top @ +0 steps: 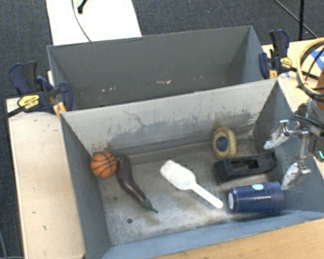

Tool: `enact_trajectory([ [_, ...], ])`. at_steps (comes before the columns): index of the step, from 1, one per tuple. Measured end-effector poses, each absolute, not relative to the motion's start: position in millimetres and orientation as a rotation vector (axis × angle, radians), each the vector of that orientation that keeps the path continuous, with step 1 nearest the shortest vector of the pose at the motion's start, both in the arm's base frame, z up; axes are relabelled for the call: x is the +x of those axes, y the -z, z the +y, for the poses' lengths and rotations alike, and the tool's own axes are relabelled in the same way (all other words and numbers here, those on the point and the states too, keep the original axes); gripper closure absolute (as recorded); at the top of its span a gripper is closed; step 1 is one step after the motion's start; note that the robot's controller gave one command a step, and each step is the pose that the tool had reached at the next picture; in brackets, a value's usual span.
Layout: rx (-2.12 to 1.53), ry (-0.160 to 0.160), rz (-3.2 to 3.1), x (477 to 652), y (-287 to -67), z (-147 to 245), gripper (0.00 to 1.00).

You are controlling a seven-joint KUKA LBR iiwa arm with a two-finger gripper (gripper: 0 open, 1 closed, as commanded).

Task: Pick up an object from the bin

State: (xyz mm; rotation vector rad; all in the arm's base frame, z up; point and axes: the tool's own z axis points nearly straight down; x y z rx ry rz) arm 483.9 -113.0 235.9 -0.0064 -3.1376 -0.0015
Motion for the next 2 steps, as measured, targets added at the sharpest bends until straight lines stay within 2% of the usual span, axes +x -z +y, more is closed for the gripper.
enact_trajectory([
  [1,0.0,-0.001,-3.145,485.5,-239,-113,0.0],
  [2,0.108,-0.003,-3.148,488.3,-194,-108,0.0],
])
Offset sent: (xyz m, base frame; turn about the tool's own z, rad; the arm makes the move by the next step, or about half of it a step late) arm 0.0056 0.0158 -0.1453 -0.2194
